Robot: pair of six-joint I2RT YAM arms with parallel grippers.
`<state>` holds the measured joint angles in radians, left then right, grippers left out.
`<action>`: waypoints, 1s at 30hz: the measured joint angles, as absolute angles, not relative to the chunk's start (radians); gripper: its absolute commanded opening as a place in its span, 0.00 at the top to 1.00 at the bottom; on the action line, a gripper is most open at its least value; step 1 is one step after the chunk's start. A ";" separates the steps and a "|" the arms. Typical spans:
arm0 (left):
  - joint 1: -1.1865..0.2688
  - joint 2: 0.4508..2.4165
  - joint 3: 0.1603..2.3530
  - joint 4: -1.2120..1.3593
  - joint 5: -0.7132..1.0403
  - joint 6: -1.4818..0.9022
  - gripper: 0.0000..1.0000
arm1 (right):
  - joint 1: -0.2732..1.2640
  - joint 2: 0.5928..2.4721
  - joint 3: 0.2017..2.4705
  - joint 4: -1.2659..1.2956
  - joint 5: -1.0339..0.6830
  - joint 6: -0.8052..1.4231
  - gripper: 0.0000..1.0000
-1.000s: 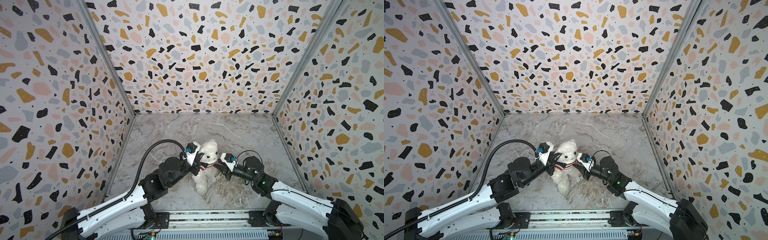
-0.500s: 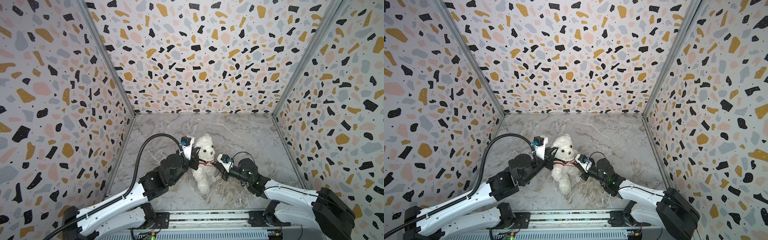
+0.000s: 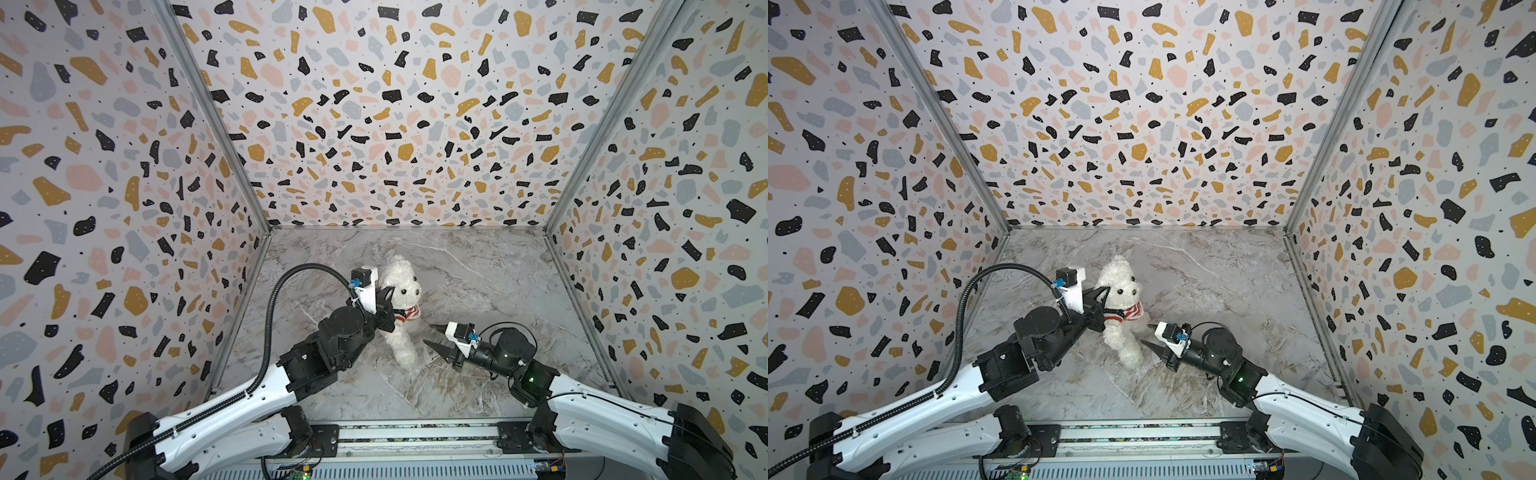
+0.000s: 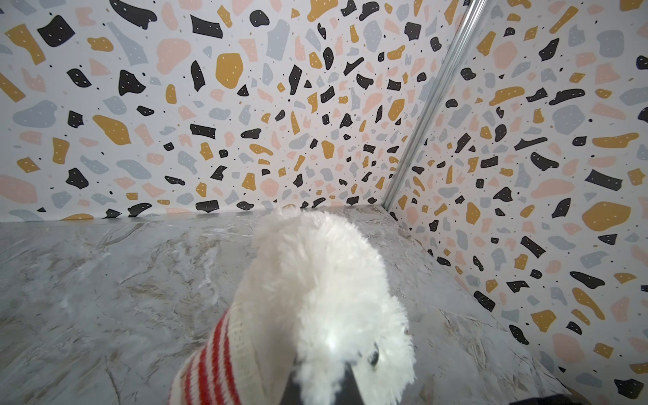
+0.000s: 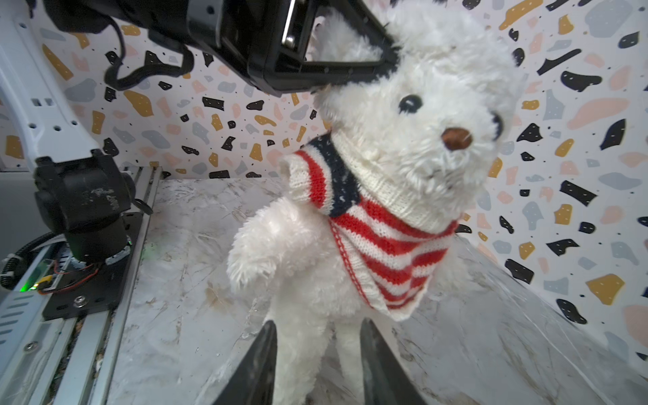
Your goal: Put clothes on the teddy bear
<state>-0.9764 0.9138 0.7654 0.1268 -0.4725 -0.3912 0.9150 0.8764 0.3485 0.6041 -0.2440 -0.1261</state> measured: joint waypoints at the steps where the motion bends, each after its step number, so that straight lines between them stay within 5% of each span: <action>1: -0.976 0.920 0.765 0.129 -0.477 -0.402 1.00 | 0.924 0.876 0.361 0.594 -0.230 -0.128 0.60; 16: -0.976 1.000 0.758 0.154 -0.498 -0.585 1.00 | 0.999 1.087 0.508 0.616 -0.118 -0.160 0.64; 20: -0.976 1.006 0.758 0.159 -0.494 -0.600 1.00 | 0.999 1.129 0.519 0.632 -0.098 -0.162 0.73; 24: -0.976 1.007 0.752 0.180 -0.482 -0.616 1.00 | 1.000 1.170 0.548 0.643 -0.093 -0.163 0.99; 30: -0.975 1.005 0.747 0.187 -0.481 -0.621 1.00 | 1.017 1.153 0.541 0.635 -0.105 -0.197 1.00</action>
